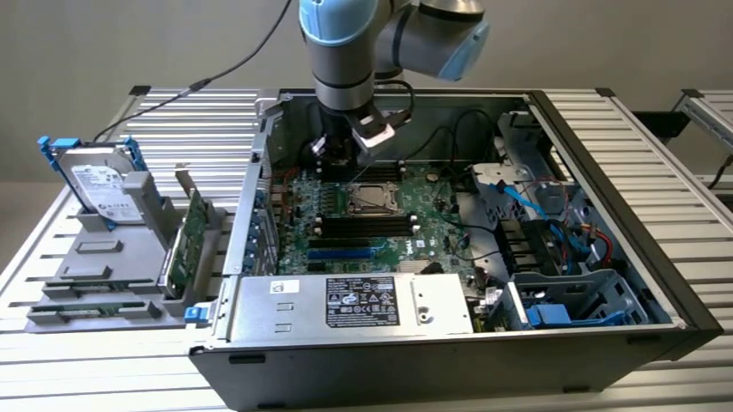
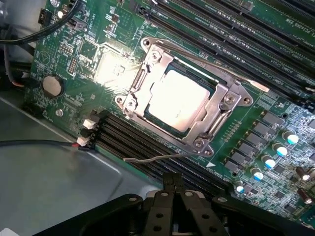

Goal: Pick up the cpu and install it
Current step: 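Install the first cpu locking lever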

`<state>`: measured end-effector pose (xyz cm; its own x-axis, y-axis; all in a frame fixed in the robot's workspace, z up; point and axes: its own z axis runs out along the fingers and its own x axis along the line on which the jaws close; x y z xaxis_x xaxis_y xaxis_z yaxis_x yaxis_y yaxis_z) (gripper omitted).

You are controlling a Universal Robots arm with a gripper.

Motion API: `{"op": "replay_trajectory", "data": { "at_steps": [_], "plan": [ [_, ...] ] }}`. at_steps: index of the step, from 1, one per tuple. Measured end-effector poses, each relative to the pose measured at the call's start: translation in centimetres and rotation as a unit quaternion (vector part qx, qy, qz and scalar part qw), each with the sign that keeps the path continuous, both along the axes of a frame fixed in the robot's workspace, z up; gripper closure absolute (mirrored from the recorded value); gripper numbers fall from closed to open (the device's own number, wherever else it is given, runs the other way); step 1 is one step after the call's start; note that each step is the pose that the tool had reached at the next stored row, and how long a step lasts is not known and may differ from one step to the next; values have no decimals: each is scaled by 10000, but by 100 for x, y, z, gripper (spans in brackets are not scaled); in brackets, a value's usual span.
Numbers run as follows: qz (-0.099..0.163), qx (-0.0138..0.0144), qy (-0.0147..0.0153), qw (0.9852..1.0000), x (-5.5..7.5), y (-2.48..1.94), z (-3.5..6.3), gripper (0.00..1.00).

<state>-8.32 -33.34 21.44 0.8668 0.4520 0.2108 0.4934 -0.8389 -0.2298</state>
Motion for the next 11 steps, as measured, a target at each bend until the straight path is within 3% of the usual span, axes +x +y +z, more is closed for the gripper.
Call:
{"op": "replay_trajectory", "data": {
  "at_steps": [2, 7, 11],
  "plan": [
    [0, 1, -30, 10000, -22, -21, 11, 89],
    [0, 2, -191, 9998, -55, -75, 40, 89],
    [6, 3, -281, 9996, -119, -116, 38, 89]
  ]
}}
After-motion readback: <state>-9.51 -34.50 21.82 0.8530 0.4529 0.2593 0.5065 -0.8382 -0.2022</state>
